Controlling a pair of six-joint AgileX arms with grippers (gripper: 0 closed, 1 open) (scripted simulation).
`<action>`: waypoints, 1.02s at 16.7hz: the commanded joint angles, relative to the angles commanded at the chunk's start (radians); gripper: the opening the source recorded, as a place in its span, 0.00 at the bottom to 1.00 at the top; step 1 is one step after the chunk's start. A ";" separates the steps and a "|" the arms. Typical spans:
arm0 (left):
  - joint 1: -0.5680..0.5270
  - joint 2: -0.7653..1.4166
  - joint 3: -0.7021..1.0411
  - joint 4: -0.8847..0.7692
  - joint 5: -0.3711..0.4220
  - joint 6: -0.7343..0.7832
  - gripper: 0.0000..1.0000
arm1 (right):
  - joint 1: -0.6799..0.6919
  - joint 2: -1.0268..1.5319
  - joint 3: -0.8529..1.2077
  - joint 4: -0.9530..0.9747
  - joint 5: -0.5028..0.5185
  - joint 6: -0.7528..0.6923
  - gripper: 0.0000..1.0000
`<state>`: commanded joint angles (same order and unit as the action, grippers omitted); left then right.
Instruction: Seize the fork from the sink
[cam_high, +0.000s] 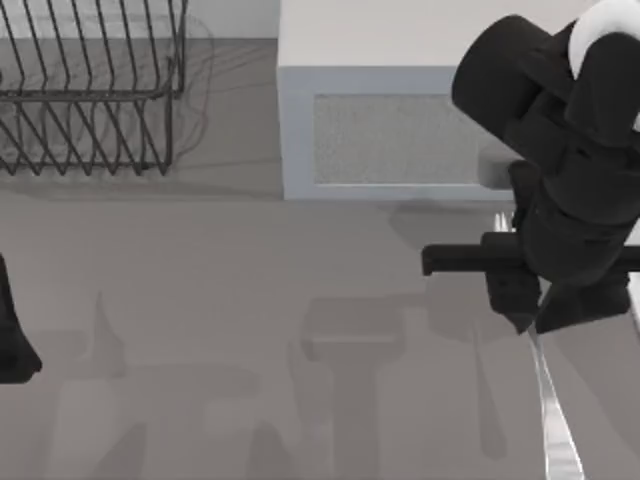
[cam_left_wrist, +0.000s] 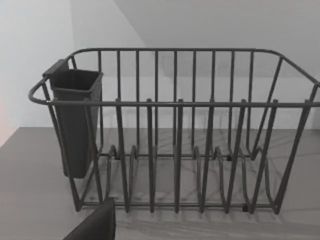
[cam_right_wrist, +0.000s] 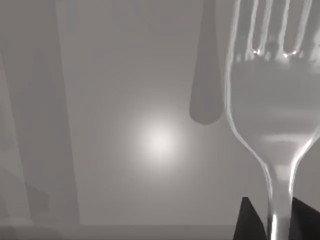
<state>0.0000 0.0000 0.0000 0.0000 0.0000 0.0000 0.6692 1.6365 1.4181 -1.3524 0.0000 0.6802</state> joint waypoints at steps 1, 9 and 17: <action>0.000 0.000 0.000 0.000 0.000 0.000 1.00 | 0.000 0.000 0.000 0.000 0.000 0.000 0.00; 0.000 0.000 0.000 0.000 0.000 0.000 1.00 | 0.000 0.041 -0.179 0.228 -0.001 0.003 0.00; 0.000 0.000 0.000 0.000 0.000 0.000 1.00 | 0.005 0.082 -0.355 0.437 0.000 0.006 0.00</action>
<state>0.0000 0.0000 0.0000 0.0000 0.0000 0.0000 0.6740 1.7187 1.0631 -0.9152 0.0002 0.6863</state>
